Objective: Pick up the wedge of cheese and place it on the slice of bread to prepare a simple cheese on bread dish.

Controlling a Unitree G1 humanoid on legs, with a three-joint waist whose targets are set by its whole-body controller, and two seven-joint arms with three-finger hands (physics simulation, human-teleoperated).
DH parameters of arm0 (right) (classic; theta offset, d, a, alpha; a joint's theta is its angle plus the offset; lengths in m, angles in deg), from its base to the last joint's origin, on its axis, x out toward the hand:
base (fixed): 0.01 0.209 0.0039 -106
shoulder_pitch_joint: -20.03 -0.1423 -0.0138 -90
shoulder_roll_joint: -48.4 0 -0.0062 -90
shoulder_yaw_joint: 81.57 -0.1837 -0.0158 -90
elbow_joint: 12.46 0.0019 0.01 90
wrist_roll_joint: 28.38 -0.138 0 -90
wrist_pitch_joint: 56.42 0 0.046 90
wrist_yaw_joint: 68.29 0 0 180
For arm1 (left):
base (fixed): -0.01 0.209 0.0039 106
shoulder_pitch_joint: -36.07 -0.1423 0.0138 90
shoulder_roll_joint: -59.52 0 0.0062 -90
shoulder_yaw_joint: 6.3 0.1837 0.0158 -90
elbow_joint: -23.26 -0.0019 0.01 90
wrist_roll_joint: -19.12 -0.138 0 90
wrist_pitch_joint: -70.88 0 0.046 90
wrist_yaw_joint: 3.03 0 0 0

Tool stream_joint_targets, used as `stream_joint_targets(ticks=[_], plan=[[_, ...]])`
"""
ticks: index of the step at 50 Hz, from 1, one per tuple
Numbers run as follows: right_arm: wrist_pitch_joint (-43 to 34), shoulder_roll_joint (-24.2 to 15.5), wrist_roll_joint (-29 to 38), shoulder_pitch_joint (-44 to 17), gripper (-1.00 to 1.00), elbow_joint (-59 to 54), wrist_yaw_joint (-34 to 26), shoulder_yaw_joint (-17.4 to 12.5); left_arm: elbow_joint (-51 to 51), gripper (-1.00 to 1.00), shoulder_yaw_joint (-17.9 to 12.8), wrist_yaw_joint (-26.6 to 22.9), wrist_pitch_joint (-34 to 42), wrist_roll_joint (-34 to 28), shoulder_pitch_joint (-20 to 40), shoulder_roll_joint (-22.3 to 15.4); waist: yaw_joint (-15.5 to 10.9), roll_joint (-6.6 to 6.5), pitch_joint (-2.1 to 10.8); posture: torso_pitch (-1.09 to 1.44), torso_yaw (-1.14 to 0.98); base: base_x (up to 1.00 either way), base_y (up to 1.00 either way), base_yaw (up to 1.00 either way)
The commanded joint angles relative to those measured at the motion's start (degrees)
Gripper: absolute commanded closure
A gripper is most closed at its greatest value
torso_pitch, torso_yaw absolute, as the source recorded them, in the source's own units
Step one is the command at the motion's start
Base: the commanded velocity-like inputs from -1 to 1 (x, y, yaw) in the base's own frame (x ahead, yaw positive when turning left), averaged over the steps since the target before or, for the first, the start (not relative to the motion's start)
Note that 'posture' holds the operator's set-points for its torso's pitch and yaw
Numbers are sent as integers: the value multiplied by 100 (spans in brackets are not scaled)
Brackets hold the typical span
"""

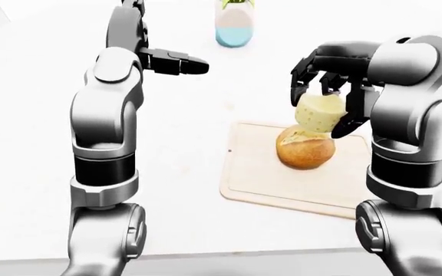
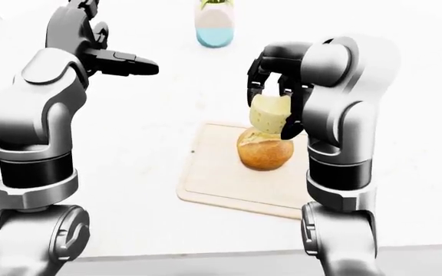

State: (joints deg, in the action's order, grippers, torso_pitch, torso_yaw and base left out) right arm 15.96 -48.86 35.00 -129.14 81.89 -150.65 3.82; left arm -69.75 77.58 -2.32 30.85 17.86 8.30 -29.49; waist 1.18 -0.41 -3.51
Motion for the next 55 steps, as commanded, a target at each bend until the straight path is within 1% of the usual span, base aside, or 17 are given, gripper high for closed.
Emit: stream_joint_targets(ticks=[1, 19, 34, 35, 36, 37, 38, 39, 40, 55], plan=[[18, -45, 15, -187, 100, 147, 139, -71, 192, -100, -45, 25, -168, -20, 197, -60, -2, 13, 186, 0, 0, 0, 0, 0], [38, -16, -12, 0, 100, 169, 227, -87, 178, -100, -40, 41, -187, -13, 180, -56, -10, 17, 201, 0, 0, 0, 0, 0], [5, -66, -7, 69, 100, 250, 151, -112, 203, -100, -30, 36, -146, -22, 208, -45, -12, 23, 199, 0, 0, 0, 0, 0], [-4, -64, 5, 74, 87, 254, 139, -107, 202, -100, -32, 34, -147, -21, 207, -47, -11, 23, 199, 0, 0, 0, 0, 0], [-9, -63, 15, 79, 51, 257, 125, -103, 205, -100, -32, 33, -148, -21, 203, -47, -11, 24, 200, 0, 0, 0, 0, 0], [-5, -58, 20, 92, 24, 261, 129, -99, 203, -100, -33, 32, -153, -21, 197, -47, -11, 24, 201, 0, 0, 0, 0, 0], [-2, -54, 27, 106, -37, 263, 124, -97, 205, -100, -34, 32, -154, -21, 190, -47, -11, 24, 201, 0, 0, 0, 0, 0], [0, -54, 31, 107, -84, 261, 118, -98, 218, -100, -36, 30, -147, -20, 185, -50, -11, 24, 201, 0, 0, 0, 0, 0], [-2, -52, 36, 107, -100, 261, 111, -97, 224, -100, -38, 28, -140, -19, 185, -53, -11, 24, 201, 0, 0, 0, 0, 0], [11, -4, 88, 103, -100, 251, 91, -84, 244, -100, -72, 31, -123, 14, 177, -94, -12, 24, 208, 0, 0, 0, 0, 0]])
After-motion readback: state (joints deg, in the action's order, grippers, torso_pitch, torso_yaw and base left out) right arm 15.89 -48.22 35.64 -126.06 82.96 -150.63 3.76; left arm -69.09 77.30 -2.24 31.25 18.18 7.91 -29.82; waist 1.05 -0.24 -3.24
